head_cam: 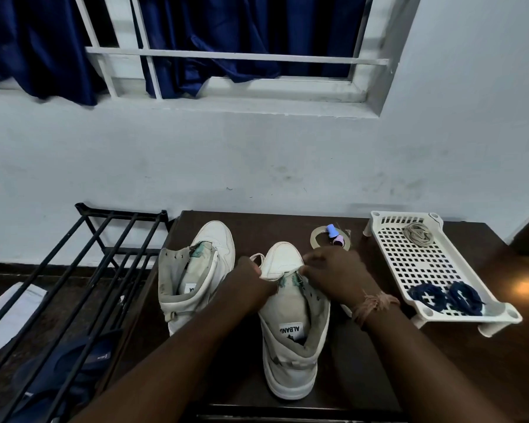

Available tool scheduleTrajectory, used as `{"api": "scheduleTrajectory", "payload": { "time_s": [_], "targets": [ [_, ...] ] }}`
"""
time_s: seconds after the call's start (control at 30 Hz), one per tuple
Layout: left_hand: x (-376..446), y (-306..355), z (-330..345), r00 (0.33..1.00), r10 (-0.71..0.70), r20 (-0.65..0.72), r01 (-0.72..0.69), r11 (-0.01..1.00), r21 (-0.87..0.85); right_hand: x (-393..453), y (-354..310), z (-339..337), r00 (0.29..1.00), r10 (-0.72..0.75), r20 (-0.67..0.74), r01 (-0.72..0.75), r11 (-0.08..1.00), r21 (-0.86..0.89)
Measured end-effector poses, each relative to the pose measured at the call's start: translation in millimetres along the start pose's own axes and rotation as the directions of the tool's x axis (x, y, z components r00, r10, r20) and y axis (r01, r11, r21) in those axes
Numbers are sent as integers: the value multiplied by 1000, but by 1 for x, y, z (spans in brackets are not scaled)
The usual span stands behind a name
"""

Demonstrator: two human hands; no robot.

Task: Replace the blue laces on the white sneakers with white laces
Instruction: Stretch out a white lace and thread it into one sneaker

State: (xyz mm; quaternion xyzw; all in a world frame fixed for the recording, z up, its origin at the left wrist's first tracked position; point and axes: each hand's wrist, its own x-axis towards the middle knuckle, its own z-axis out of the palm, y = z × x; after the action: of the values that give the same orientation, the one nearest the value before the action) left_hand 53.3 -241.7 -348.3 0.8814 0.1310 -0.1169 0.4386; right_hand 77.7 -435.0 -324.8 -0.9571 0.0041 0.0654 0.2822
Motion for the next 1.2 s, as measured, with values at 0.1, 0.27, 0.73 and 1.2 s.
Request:
{"api": "scheduleTrajectory", "payload": {
  "time_s": [0.1, 0.27, 0.73, 1.2],
  "targets": [
    [1, 2, 0, 999, 41, 20, -41, 999, 7, 3, -2, 6, 994, -24, 107, 18, 998, 58],
    [-3, 7, -2, 999, 30, 31, -30, 999, 15, 7, 3, 6, 999, 20, 46, -23, 997, 73],
    [-9, 11, -4, 996, -27, 79, 39, 988, -146, 16, 14, -48, 892, 400, -210, 153, 169, 974],
    [-23, 63, -83, 955, 263, -138, -245, 437, -865, 13, 6, -26, 910, 255, -327, 98, 634, 767]
  ]
}}
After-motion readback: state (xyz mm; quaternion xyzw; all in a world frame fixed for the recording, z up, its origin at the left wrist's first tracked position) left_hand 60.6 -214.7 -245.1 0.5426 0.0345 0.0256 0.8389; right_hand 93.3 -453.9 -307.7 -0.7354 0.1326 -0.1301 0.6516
